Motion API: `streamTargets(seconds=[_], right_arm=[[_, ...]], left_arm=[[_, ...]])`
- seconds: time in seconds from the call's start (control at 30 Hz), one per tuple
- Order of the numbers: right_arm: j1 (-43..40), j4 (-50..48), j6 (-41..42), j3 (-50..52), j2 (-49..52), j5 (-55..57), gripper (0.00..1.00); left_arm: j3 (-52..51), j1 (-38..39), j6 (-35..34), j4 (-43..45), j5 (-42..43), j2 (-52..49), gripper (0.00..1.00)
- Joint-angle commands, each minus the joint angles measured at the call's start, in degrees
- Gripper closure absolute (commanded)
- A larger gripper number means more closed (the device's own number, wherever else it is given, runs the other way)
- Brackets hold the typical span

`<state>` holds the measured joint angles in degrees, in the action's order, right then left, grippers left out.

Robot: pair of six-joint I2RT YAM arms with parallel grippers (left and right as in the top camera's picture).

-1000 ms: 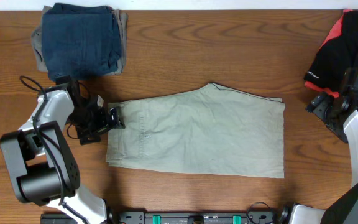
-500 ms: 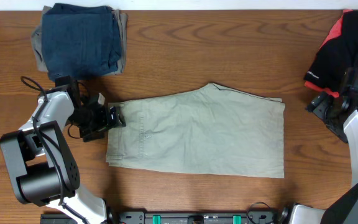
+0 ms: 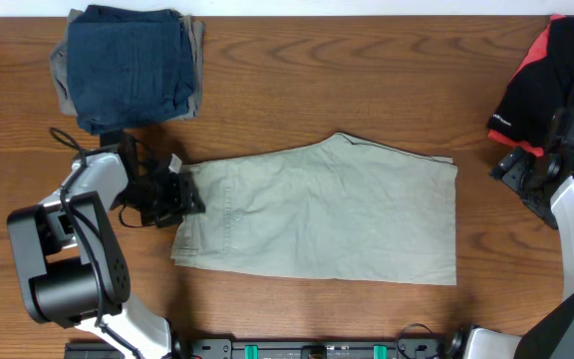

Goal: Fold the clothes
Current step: 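Move the left gripper to the trousers' left edge and grasp it, then fold the trousers' left half over toward the right with the left gripper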

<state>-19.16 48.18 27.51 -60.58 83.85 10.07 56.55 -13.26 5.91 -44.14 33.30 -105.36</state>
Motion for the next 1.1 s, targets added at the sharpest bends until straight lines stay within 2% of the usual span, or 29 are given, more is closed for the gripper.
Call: streamTargets(seconds=[0.0, 0.1, 0.3, 0.43, 0.53, 0.8, 1.07], right_arm=[[-0.3, 0.0, -0.8, -0.4, -0.6, 0.4, 0.01], [-0.3, 0.0, -0.8, -0.4, -0.6, 0.4, 0.01], [-0.3, 0.0, -0.8, -0.4, -0.6, 0.4, 0.01], [-0.3, 0.0, -0.8, -0.4, -0.6, 0.4, 0.01], [-0.3, 0.0, -0.8, -0.4, -0.6, 0.4, 0.01], [-0.3, 0.0, -0.8, -0.4, -0.6, 0.4, 0.01], [-0.3, 0.0, -0.8, -0.4, -0.6, 0.4, 0.01]], left_arm=[[-2.1, 0.8, 0.7, 0.2, -1.6, -2.0, 0.75], [-1.5, 0.2, -1.2, 0.1, -3.0, -2.0, 0.94], [1.6, -0.8, -3.5, -3.0, -5.6, -2.0, 0.94], [6.4, -0.8, -8.9, -9.0, -17.9, -1.9, 0.94], [11.2, -0.8, -11.9, -14.1, -23.4, -1.3, 0.94], [26.0, 0.2, -12.7, -27.4, -23.9, 3.8, 0.94], [38.6, 7.1, -12.7, -38.7, -25.3, 11.6, 0.94]])
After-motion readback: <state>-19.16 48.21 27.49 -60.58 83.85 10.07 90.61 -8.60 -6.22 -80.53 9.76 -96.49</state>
